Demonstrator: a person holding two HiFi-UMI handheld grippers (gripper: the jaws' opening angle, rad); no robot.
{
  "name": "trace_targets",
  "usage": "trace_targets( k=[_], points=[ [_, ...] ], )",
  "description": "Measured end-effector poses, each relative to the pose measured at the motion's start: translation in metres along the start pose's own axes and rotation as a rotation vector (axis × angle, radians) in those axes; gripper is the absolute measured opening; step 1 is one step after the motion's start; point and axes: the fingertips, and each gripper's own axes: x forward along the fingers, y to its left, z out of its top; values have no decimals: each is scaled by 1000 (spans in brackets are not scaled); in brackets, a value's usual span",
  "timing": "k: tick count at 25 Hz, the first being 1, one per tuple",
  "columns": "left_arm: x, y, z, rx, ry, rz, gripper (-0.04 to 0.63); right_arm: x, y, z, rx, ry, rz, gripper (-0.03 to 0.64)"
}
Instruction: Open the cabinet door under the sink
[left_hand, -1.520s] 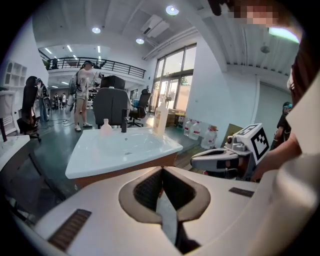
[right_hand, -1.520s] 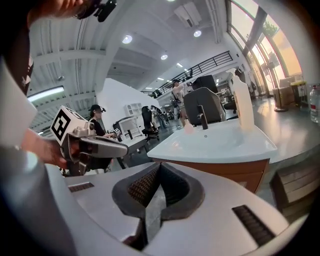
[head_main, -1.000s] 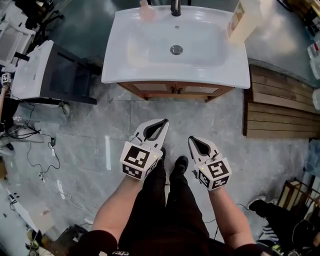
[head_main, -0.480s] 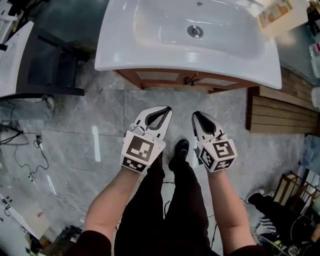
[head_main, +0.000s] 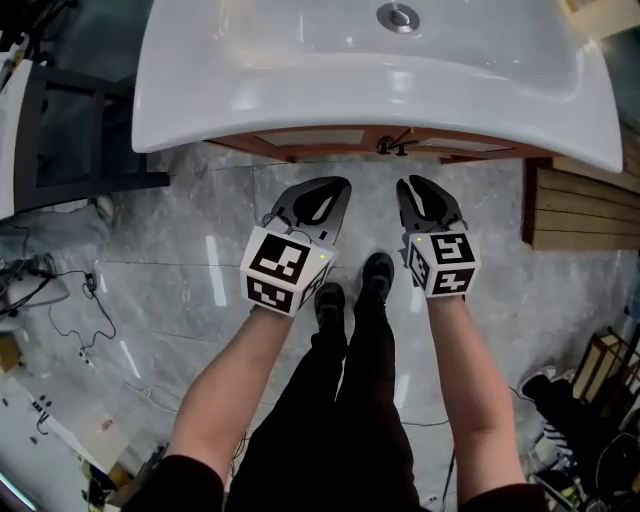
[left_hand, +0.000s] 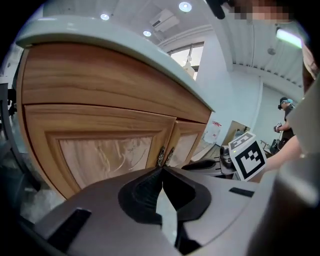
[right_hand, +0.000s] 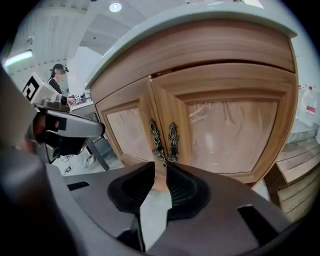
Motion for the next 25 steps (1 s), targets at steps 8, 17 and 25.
trace_targets(
  k=[8,17,25],
  points=[
    [35,9,-1,70,26,-10,15,41,-28,5,2,-4,-38,132],
    [42,8,-9,89,38,-18,15,58,-29,6,-48,-3,-52,106],
    [33,4,-22,87,51,-4,15,54,-29,11,-27,-36,-36,92]
  ],
)
